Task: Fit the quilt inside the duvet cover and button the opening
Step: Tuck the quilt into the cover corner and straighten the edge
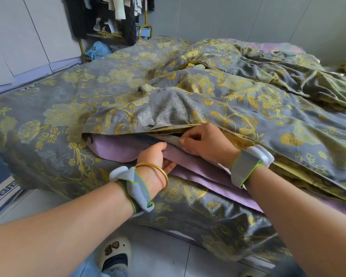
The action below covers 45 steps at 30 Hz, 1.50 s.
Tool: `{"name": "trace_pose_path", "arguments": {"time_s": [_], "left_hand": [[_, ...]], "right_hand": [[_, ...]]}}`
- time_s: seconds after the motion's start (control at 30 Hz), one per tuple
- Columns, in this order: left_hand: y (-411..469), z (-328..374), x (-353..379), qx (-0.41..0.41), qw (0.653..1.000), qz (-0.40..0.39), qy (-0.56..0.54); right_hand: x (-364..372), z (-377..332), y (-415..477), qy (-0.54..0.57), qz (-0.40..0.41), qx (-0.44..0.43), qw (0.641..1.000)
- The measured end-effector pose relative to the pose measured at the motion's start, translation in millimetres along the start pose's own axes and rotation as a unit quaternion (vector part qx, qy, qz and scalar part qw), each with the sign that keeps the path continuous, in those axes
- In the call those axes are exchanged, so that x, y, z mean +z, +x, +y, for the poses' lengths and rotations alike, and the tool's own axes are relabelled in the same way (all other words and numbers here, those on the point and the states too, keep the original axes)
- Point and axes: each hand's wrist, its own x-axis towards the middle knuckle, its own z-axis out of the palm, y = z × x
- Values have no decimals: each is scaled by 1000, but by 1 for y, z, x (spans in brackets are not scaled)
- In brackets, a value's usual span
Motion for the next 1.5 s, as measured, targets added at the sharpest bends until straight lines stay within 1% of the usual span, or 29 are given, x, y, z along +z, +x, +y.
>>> {"name": "trace_pose_path", "arguments": {"time_s": [0.13,0.27,0.33,0.4,0.53,0.57,0.6,0.63,0.67,0.7,0.73,0.77,0.8,0.93,0.97,1.03,1.1,1.17,1.23,1.3,1.37,1.43,1.5], "left_hand": [[8,9,-5,4,1000,26,2],[16,17,-9,-11,1000,19,23],[19,18,-12,-13,1000,10,26],[21,17,-15,-3,999,3,35],[23,16,-16,11,997,-2,81],[23,16,-17,10,996,-4,88],[23,16,-17,10,996,-6,92],[22,16,-17,11,995,-10,94],[22,16,-17,13,995,-12,94],[22,16,-17,16,996,-16,90],[21,17,-17,18,996,-22,86],[21,17,-17,18,996,-25,83],[20,18,-16,19,996,-28,81],[17,20,-14,12,996,-39,74],[16,21,-14,11,996,-42,75],[16,22,-14,15,995,-45,83],[16,23,-14,24,995,-49,84],[15,25,-13,24,995,-61,75],[13,27,-10,9,996,-80,48],[10,28,-7,-12,995,-95,18],[7,28,-5,-27,995,-100,-6],[5,28,-4,-38,994,-103,-22],[3,28,-3,-45,993,-104,-22]], "right_hand": [[7,-10,4,-68,21,-24,997],[16,-25,19,-210,-18,-54,976],[20,-30,30,-251,-39,-66,965],[21,-32,38,-259,-57,-68,962],[16,-34,50,-215,-82,-38,972],[14,-34,53,-192,-84,-35,977],[12,-35,55,-141,-78,-30,987],[10,-36,55,-52,-67,-13,996],[8,-39,55,71,-60,18,996],[5,-42,55,202,-60,52,976],[1,-42,54,308,-65,78,946],[-2,-41,56,364,-68,94,924],[-4,-39,57,377,-69,105,918],[1,-31,61,317,-58,119,939],[2,-30,62,288,-49,115,949],[1,-30,63,194,-29,99,976],[-1,-29,64,121,-7,85,989],[0,-29,64,93,10,81,992],[0,-28,63,90,13,78,993],[-3,-29,62,96,-12,60,993],[-8,-31,60,78,-61,34,994],[-10,-33,58,5,-85,13,996],[-11,-34,57,-105,-62,-7,993]]}}
